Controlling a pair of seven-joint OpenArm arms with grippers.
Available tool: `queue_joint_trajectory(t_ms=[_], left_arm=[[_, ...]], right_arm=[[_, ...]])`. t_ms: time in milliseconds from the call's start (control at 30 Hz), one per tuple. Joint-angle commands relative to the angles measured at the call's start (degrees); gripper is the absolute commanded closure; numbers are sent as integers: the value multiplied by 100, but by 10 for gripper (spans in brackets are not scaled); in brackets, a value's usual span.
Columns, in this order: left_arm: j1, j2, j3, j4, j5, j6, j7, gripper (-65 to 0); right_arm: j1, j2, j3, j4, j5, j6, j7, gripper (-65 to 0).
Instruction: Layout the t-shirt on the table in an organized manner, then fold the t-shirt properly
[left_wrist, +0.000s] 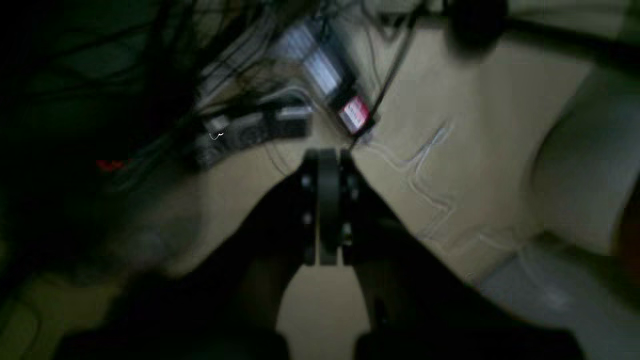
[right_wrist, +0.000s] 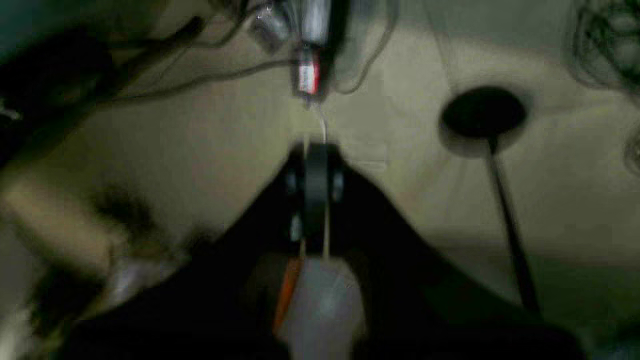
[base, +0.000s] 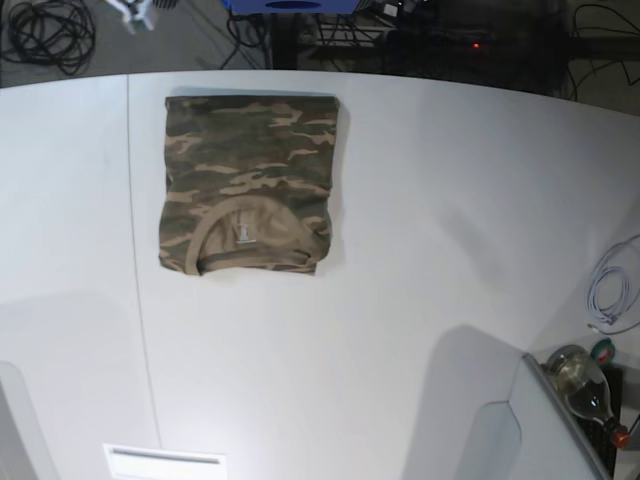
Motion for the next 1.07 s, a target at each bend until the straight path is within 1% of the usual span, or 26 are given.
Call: queue_joint_trajectory(t_ms=[0,33,67,133,167,200,233,267,300,333,367,400,467,533,567,633,700,767,833,900,1033], left_arm=[[-281,-104,190,-973,-79,148,-423,0],[-730,-86,428,-1957,-79,306,-827,0],[-1240,-34,700,-3153,-96,456,-1328,0],[-2215,204,1289,-5474,-87,772,-2463,0],[-2567,318,1491,-5900,-105,939,-3025,0],[-2752,380,1659,-5900,-122,1124,-3526,0],[-2831,406,1711,-5900,-122,1326,-3816,0],[-2831,406,1659,-5900,-131,1563,-3816,0],[-2831,415,1579,-5900,-131,1818,-3693,0],[-2822,424,1500,-5900,-122,2082,-3412,0],[-2813,450,1474,-5887,-70,2267,-3087,0],[-2796,520,1474,-5632,-70,2346,-2779,0],[-2796,573,1474,-5316,-70,2381,-2313,0],[-2884,591,1474,-5245,-70,2390,-2067,0],[-2928,599,1474,-5245,-70,2390,-2067,0],[-2963,696,1474,-5281,-79,2399,-2067,0],[-2972,731,1474,-5281,-79,2399,-2067,0],[-2972,740,1448,-5281,-96,2407,-2067,0],[-2928,766,1430,-5281,-122,2407,-2041,0],[-2866,890,1430,-5307,-122,2407,-2041,0],[-2778,951,1421,-5650,-131,2407,-2041,0]], right_arm=[[114,-125,-213,-564,-260,11,402,0],[334,-274,-354,-1232,-551,11,780,0],[616,-441,-442,-1988,-841,11,1298,0],[1134,-758,-573,-3676,-1289,11,2476,0],[1468,-898,-626,-4538,-1518,11,3136,0],[1758,-1030,-653,-5390,-1693,11,3830,0],[2005,-1153,-626,-6182,-1764,11,4507,0],[2198,-1241,-617,-6709,-1773,2,5079,0],[2321,-1294,-617,-7017,-1773,2,5545,0],[2356,-1294,-617,-7074,-1781,2,5887,0],[2356,-1294,-617,-7074,-1781,2,6046,0],[2365,-1285,-617,-6990,-1781,2,6037,0],[2365,-1276,-617,-6700,-1781,2,5861,0],[2374,-1276,-617,-6410,-1781,2,5659,0],[2391,-1268,-626,-6278,-1781,2,5624,0],[2400,-1127,-653,-6120,-1790,2,5615,0],[2453,-1065,-661,-6023,-1790,2,5615,0],[2523,-1048,-670,-6032,-1799,2,5615,0],[2532,-890,-670,-6006,-1808,2,5615,0],[2585,-775,-670,-5997,-1808,2,5615,0],[2620,-687,-679,-6023,-1808,2,5615,0]])
